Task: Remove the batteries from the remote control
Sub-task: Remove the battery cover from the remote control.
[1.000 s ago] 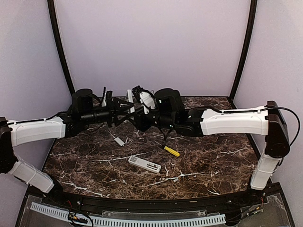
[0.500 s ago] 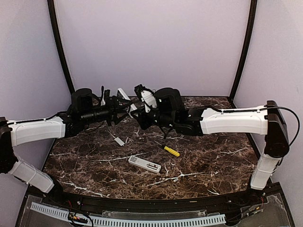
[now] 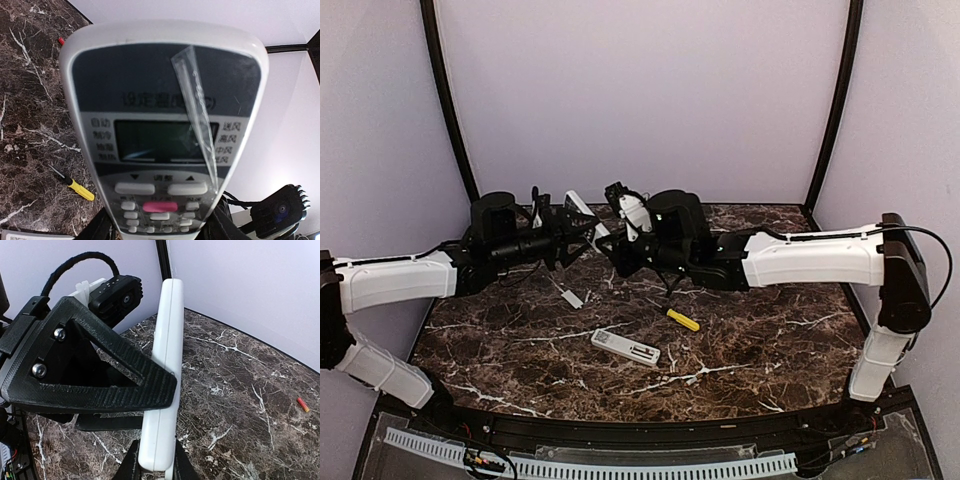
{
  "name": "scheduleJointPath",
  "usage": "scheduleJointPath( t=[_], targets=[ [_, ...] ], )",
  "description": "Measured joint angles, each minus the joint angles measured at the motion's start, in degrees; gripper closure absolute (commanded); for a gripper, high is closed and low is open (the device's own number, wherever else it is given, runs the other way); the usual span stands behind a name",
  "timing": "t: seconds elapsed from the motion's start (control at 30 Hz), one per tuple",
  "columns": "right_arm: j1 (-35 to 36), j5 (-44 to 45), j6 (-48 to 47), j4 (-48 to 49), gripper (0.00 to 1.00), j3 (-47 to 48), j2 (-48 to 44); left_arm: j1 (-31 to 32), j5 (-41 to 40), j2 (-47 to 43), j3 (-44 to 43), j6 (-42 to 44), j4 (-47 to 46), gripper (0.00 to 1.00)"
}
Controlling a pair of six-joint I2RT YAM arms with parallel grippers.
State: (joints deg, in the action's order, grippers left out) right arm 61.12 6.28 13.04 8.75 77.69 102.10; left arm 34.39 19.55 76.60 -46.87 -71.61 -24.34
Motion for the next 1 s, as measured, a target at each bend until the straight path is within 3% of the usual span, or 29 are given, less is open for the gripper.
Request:
scheduleJointPath(
  t=[1.0],
  targets=[
    [0.0,-4.4,4.0,3.3,0.70,-2.3,-0.2,0.2,0.3,-0.6,0.6,-0.7,1.4,0.60]
  ],
)
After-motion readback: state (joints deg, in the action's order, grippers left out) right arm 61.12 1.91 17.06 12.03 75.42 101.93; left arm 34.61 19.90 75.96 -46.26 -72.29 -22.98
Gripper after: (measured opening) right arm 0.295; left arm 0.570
